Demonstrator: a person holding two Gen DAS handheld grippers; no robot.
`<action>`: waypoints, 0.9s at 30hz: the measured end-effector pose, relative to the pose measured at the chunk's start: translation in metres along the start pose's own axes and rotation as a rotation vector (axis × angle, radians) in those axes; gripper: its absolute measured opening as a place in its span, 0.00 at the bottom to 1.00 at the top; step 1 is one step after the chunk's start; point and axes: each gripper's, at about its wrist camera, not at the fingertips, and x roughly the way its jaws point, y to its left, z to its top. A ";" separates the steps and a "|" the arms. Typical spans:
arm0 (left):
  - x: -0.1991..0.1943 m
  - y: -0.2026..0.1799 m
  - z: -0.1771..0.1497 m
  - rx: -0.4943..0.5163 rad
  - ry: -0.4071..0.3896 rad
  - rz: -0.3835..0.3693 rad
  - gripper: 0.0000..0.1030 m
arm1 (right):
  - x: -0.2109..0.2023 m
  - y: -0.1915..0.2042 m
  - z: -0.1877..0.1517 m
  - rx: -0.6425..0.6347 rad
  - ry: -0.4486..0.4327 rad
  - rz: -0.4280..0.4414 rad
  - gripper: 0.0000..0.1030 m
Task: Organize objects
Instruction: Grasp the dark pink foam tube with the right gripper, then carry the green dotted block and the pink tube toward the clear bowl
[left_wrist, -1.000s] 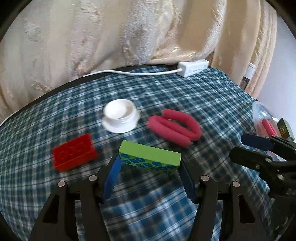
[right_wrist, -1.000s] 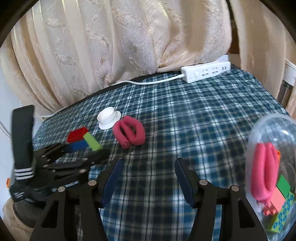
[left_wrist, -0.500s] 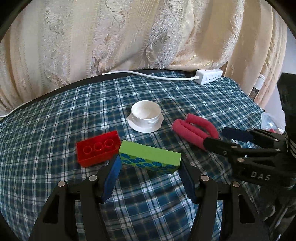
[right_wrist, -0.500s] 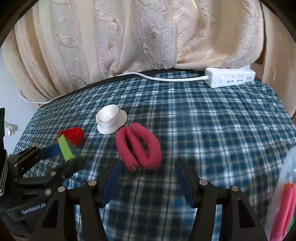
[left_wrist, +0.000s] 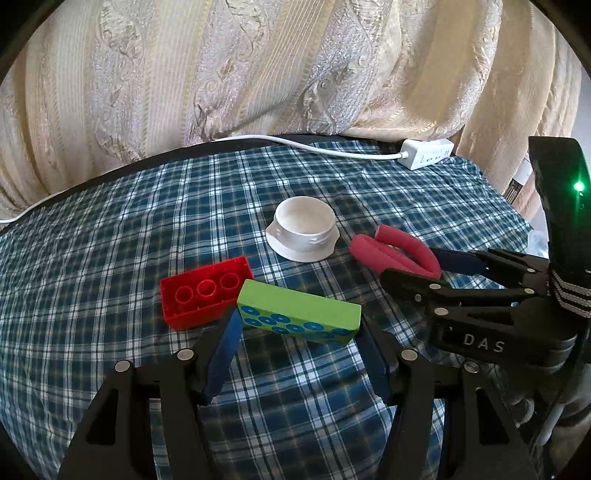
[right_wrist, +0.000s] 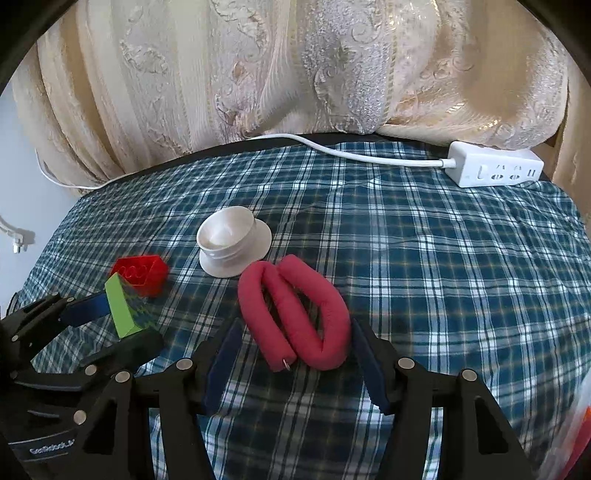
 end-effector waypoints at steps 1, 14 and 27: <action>0.000 0.000 0.000 0.000 0.000 0.000 0.61 | 0.002 0.001 0.001 -0.005 0.003 -0.001 0.62; 0.003 0.001 -0.002 0.001 0.005 0.001 0.61 | 0.010 0.010 0.004 -0.068 0.001 -0.050 0.66; 0.003 -0.004 -0.001 0.012 0.009 -0.003 0.61 | -0.007 0.004 -0.008 -0.028 -0.013 -0.051 0.60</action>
